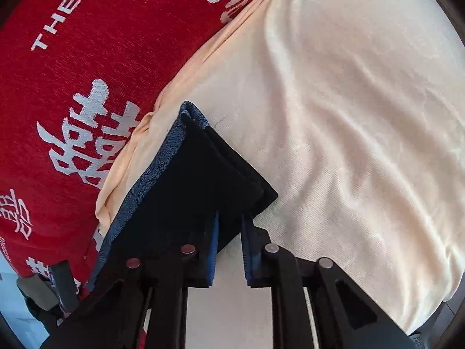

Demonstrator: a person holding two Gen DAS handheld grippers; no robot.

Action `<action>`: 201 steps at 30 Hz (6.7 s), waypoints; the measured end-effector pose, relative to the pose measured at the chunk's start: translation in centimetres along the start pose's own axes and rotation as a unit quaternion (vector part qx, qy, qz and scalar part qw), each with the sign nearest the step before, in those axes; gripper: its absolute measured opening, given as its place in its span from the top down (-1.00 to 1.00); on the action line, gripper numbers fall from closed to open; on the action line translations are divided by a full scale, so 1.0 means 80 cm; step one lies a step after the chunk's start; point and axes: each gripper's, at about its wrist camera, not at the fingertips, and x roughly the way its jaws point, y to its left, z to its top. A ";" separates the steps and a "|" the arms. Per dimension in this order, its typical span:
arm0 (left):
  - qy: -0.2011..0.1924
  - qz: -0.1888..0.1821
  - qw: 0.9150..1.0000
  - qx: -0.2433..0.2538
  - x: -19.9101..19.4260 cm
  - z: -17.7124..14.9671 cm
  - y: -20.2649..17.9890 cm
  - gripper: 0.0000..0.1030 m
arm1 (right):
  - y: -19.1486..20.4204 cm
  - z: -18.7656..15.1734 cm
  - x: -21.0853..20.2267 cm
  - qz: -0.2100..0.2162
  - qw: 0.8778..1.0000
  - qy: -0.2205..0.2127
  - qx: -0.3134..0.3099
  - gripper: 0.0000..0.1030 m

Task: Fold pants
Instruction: 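Open both tools and move the right tool to the folded leg end, then close the right tool on the black trouser leg ends, then lift the leg ends with the right tool and fold them toward the waistband, then lay the leg ends on the grey waistband and open the right tool, then move both tools to the folded edge of the trousers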

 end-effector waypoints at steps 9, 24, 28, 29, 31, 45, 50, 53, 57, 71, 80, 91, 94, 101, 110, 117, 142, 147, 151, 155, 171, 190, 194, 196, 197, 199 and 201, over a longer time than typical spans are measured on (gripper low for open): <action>-0.004 -0.003 1.000 0.002 -0.010 -0.009 -0.001 -1.00 | -0.023 -0.008 0.012 -0.005 0.999 0.022 0.044 0.72; -0.005 -0.002 1.000 0.001 -0.009 -0.014 -0.001 -1.00 | -0.030 -0.057 0.017 0.108 0.989 0.070 0.068 0.15; -0.005 -0.003 1.000 0.002 -0.009 -0.014 -0.001 -1.00 | -0.037 -0.061 0.031 0.120 0.986 0.079 0.083 0.15; -0.006 -0.003 1.000 0.002 -0.009 -0.014 -0.001 -1.00 | -0.041 -0.061 0.032 0.127 0.985 0.078 0.088 0.15; -0.008 -0.004 1.000 0.002 -0.010 -0.016 -0.002 -1.00 | -0.046 -0.060 0.031 0.137 0.984 0.071 0.093 0.15; -0.079 0.019 0.997 -0.008 -0.055 -0.020 -0.002 -0.60 | -0.042 -0.016 0.063 0.196 0.974 0.007 0.113 0.25; -0.105 0.008 0.994 -0.021 -0.064 -0.010 0.004 -0.60 | -0.023 -0.013 0.034 0.199 0.976 0.002 0.092 0.73; -0.085 0.003 0.996 0.013 -0.024 -0.016 -0.024 -0.60 | -0.002 -0.014 0.009 0.216 0.975 -0.007 0.061 0.73; -0.100 -0.023 0.995 -0.008 -0.024 -0.021 -0.018 -0.60 | 0.034 -0.019 -0.012 0.217 0.976 -0.012 0.017 0.73; -0.141 -0.049 0.987 -0.062 -0.091 -0.080 0.135 -0.61 | 0.200 -0.081 -0.067 0.111 0.973 -0.059 -0.195 0.73; -0.103 0.007 0.980 -0.171 -0.065 -0.175 0.319 -0.61 | 0.365 -0.222 0.007 0.016 0.927 -0.037 -0.372 0.73; -0.099 0.010 0.971 -0.216 -0.060 -0.216 0.398 -0.61 | 0.441 -0.457 0.164 -0.253 0.744 -0.049 -0.617 0.31; -0.110 -0.012 0.973 -0.203 -0.057 -0.207 0.407 -0.61 | 0.445 -0.448 0.114 -0.182 0.788 -0.036 -0.587 0.12; -0.064 -0.036 0.986 -0.152 -0.008 -0.185 0.345 -0.62 | 0.330 -0.310 0.094 0.088 0.972 0.114 -0.184 0.12; -0.072 -0.013 0.986 -0.150 0.003 -0.190 0.338 -0.86 | 0.246 -0.293 0.142 0.169 0.974 0.144 0.041 0.12; -0.062 -0.014 0.984 -0.166 0.006 -0.186 0.344 -0.98 | 0.230 -0.284 0.154 0.199 0.967 0.123 0.106 0.26; -0.119 -0.053 0.982 -0.137 -0.103 -0.129 0.299 -0.97 | 0.249 -0.155 0.054 0.126 0.976 0.085 -0.158 -0.26; -0.132 -0.106 0.980 -0.104 -0.100 -0.073 0.241 -0.97 | 0.199 -0.091 0.123 0.136 0.979 0.130 -0.080 -0.13; -0.113 -0.104 0.984 -0.087 -0.076 -0.047 0.209 -0.97 | 0.193 -0.093 0.174 0.157 0.967 0.195 -0.051 0.26; -0.074 -0.055 0.991 -0.099 -0.041 -0.058 0.225 -0.97 | 0.226 -0.095 0.138 0.151 0.965 0.192 -0.095 0.45; -0.075 -0.008 0.992 -0.101 -0.047 -0.106 0.282 -1.00 | 0.272 -0.168 0.085 -0.062 0.963 0.068 -0.253 0.26; -0.038 0.032 0.978 -0.204 -0.054 -0.230 0.387 -1.00 | 0.390 -0.363 0.183 0.015 0.913 0.183 -0.364 0.27; -0.031 0.029 0.976 -0.214 -0.053 -0.239 0.383 -1.00 | 0.397 -0.372 0.177 0.005 0.909 0.185 -0.375 0.27; -0.028 0.028 0.975 -0.218 -0.048 -0.240 0.393 -1.00 | 0.401 -0.369 0.171 0.004 0.907 0.191 -0.375 0.27; -0.028 0.027 0.975 -0.220 -0.049 -0.243 0.396 -1.00 | 0.405 -0.373 0.171 0.000 0.904 0.193 -0.381 0.27; -0.029 0.024 0.974 -0.224 -0.048 -0.246 0.404 -1.00 | 0.402 -0.382 0.161 -0.009 0.900 0.196 -0.390 0.27; -0.028 0.020 0.974 -0.226 -0.048 -0.250 0.408 -1.00 | 0.402 -0.386 0.158 -0.017 0.897 0.203 -0.392 0.26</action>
